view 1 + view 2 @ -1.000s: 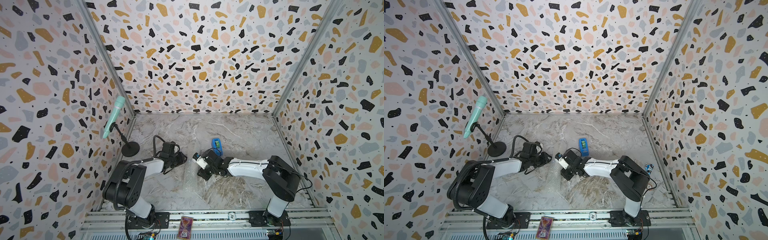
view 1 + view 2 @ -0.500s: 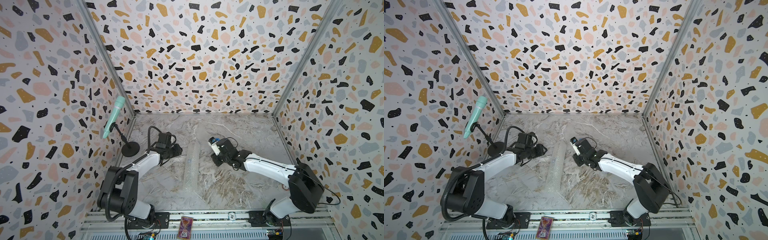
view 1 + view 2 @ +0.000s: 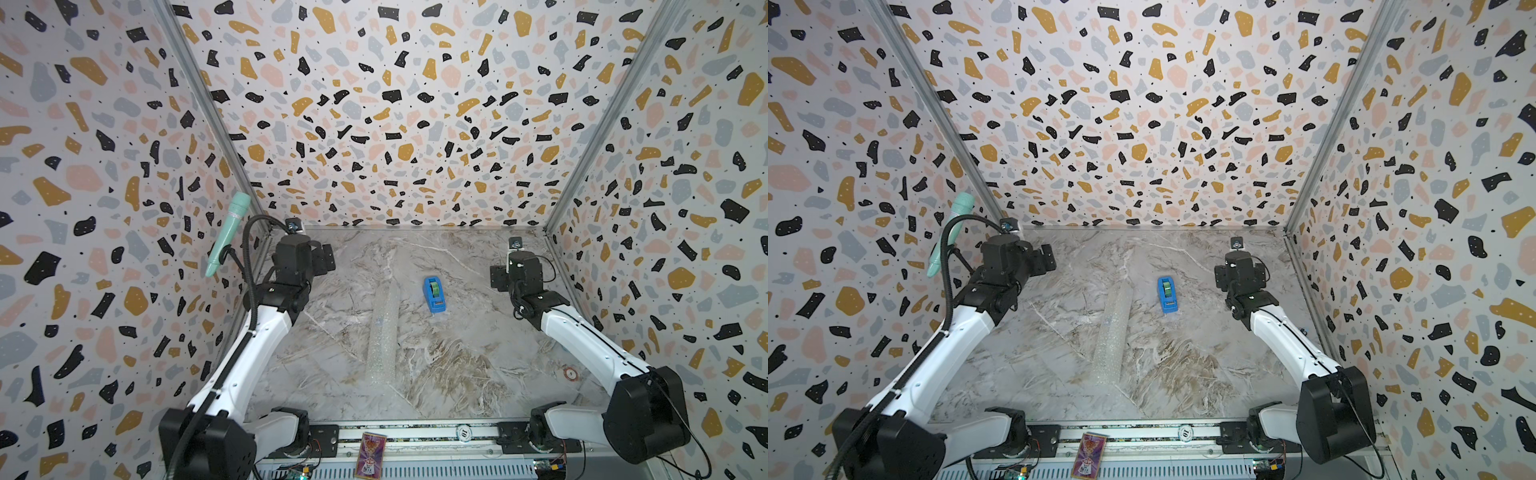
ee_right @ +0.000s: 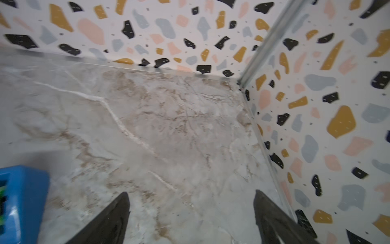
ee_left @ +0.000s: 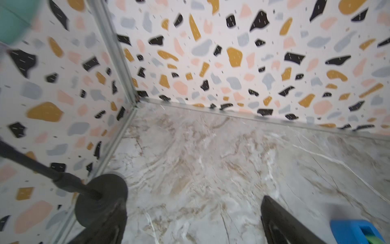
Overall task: Wrap wine bottles in bubble wrap
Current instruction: Reset both arms
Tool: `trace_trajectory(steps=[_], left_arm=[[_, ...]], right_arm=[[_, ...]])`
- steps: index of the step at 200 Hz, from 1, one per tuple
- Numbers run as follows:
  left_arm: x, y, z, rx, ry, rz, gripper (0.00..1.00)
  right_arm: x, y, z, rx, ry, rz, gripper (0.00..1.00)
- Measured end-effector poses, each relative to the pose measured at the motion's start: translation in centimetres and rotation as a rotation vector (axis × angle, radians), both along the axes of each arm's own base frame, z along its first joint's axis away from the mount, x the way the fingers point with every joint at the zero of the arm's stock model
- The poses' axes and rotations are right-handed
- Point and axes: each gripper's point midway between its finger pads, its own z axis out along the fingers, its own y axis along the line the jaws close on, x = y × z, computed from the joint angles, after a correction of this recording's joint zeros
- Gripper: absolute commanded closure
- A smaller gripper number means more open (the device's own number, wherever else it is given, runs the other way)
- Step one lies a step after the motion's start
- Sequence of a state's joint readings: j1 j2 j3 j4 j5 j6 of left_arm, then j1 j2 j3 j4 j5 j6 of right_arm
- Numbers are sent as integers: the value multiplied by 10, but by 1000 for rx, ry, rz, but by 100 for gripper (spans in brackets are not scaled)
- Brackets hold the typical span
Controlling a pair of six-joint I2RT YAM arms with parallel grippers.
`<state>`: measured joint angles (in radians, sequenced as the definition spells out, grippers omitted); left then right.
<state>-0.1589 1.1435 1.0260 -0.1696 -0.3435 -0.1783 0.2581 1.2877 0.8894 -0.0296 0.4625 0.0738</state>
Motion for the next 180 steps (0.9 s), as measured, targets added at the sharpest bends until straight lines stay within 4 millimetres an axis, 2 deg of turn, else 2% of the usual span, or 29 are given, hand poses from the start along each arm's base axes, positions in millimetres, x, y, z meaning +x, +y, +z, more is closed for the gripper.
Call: trace_trajectory(steps=[15,35,74,98,124,148,180], left_arm=[[-11,13,0,51,-50,47,1],[-21,25,-18,112,-68,91,1],[-39,39,-95,172,11,146,1],[-48,41,-137,167,58,155,0],[-54,42,-172,154,87,160,1],[-54,42,-187,147,73,162,1],[-48,41,-183,145,-5,162,1]], right_arm=[[1,-10,-6,14,-24,-36,1],[-4,-16,-26,18,-48,-47,1],[-29,-29,-82,28,-69,-57,1],[-34,-33,-90,54,-130,-48,1],[-33,-31,-93,63,-185,-24,1],[-35,-33,-96,69,-225,-17,1],[-36,-39,-99,81,-262,-22,1]])
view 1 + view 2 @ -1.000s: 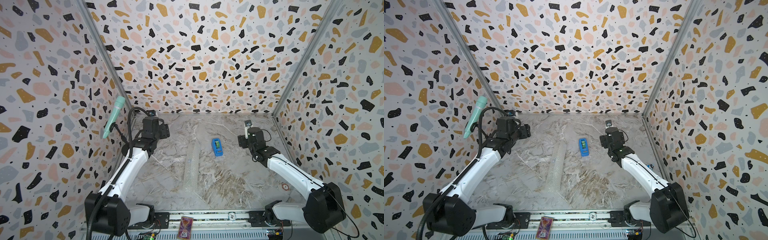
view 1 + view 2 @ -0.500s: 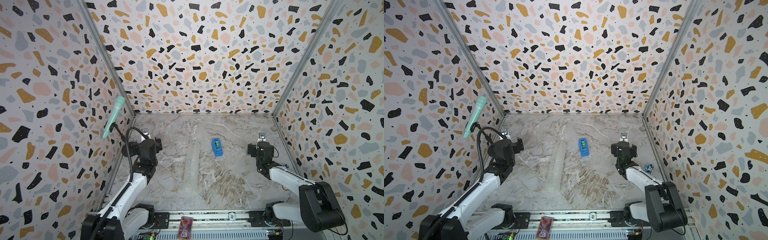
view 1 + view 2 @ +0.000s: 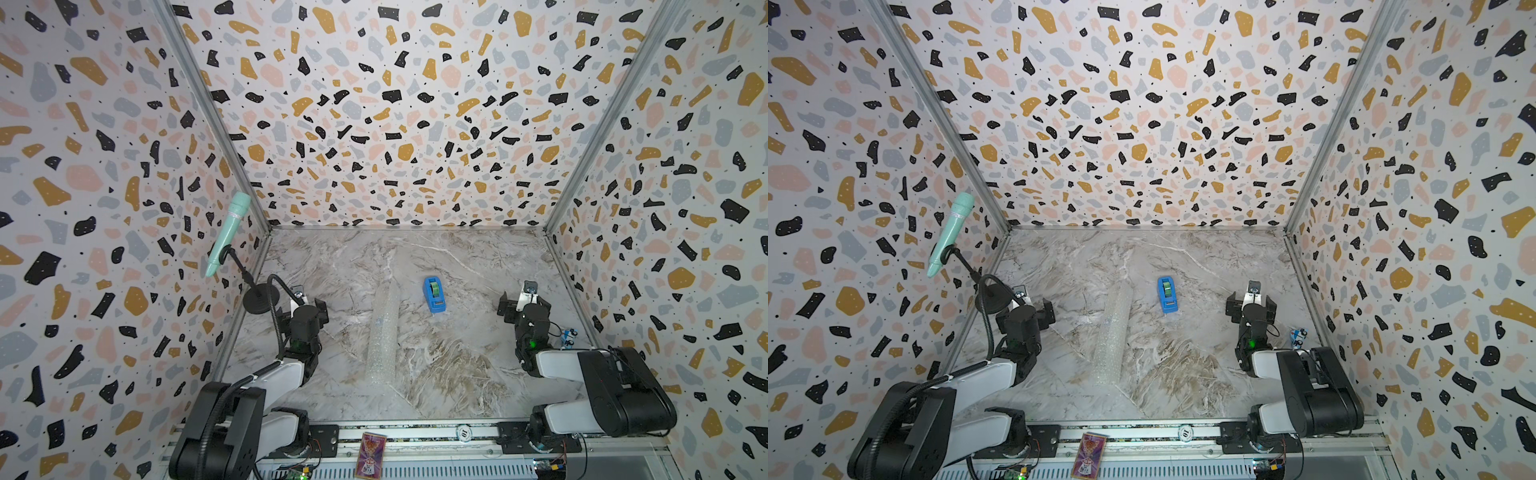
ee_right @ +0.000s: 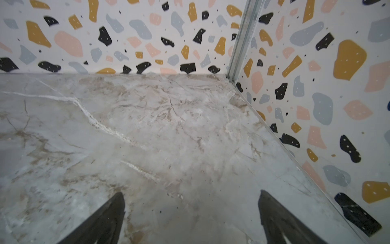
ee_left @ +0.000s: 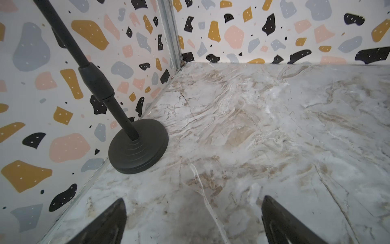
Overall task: Wrap wine bottles in bubble wrap
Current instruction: Reset both arms
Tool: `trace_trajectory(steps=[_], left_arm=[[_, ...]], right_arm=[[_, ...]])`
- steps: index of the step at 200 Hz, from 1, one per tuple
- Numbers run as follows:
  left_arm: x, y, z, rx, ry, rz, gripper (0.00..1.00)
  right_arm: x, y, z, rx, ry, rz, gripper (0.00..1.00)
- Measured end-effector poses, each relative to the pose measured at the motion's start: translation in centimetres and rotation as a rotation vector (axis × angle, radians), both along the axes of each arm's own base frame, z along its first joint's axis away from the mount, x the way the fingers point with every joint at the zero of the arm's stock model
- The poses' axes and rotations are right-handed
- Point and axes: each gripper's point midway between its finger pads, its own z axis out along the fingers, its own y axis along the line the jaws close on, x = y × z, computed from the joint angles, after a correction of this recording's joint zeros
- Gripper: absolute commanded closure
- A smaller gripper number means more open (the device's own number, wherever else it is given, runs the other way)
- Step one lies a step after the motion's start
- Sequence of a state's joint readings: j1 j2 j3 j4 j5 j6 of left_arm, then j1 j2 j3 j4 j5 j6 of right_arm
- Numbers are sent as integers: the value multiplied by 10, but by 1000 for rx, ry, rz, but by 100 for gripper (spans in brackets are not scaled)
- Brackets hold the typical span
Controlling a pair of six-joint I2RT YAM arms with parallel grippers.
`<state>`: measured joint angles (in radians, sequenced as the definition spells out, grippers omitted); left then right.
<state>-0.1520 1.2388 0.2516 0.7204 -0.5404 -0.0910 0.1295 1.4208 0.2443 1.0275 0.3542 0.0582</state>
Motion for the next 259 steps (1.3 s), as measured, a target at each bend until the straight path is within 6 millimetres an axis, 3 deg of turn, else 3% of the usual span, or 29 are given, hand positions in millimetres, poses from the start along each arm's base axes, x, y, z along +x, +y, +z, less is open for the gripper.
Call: trace_trajectory(steps=[47,80,100,139,259], left_arm=[[13,-3,8,6,-90,-17,0],[5,-4,0,2,-113,-31,1],[0,-4,-7,5,-105,-37,1],[2,-5,1,0,-140,-42,0],[3,-6,4,0,-151,-43,1]], right_arm=[[-1,7,8,9,-56,52,1],[-7,10,11,15,-101,86,1],[-11,9,0,15,-83,91,1],[-1,12,7,19,-96,105,1],[-1,13,4,20,-86,111,1]])
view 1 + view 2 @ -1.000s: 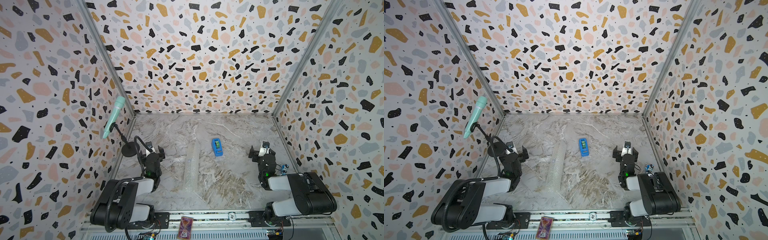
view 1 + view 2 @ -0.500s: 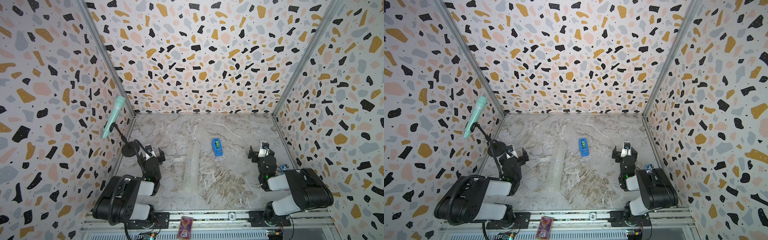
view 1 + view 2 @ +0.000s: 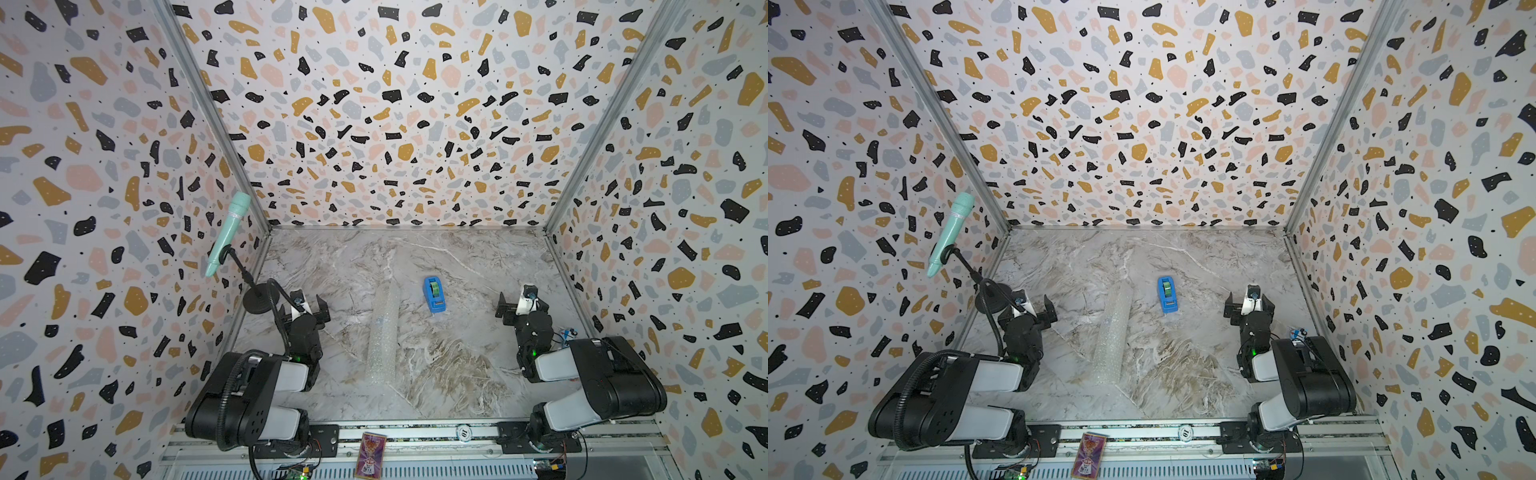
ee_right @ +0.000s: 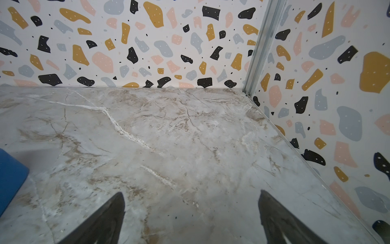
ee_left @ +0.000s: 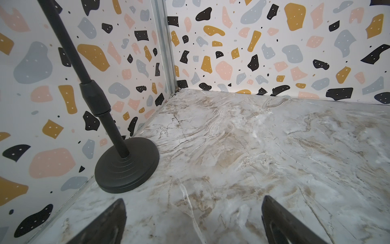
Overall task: Wrap wine bottles in bubble wrap
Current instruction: Reset both arms
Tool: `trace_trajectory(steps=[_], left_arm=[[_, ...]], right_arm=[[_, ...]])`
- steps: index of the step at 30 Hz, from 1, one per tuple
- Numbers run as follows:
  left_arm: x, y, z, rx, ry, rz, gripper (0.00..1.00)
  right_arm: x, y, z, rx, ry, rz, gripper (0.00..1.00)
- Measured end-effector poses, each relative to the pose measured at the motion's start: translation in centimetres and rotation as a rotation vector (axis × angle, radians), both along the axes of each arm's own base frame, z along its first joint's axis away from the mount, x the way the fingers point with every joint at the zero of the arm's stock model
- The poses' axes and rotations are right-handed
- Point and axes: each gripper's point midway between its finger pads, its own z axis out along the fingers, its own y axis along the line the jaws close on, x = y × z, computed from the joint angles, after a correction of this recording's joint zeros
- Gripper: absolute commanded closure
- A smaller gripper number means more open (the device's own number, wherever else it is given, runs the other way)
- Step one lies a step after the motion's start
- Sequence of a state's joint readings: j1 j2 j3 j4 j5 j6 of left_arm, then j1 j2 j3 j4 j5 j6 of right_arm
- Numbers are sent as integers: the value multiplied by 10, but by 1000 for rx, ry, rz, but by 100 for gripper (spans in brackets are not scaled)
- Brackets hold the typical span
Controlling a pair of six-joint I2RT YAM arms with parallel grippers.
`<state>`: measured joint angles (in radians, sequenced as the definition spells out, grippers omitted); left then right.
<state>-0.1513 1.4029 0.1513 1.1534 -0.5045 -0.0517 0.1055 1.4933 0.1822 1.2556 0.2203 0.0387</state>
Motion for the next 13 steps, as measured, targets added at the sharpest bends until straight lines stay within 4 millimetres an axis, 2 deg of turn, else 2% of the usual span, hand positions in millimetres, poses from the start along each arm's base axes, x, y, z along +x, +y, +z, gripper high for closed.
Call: trace_trajectory(steps=[13], left_arm=[[0,0,0,0,0,-2,0]], right_arm=[[3,1,-2,-1,10,4,1]])
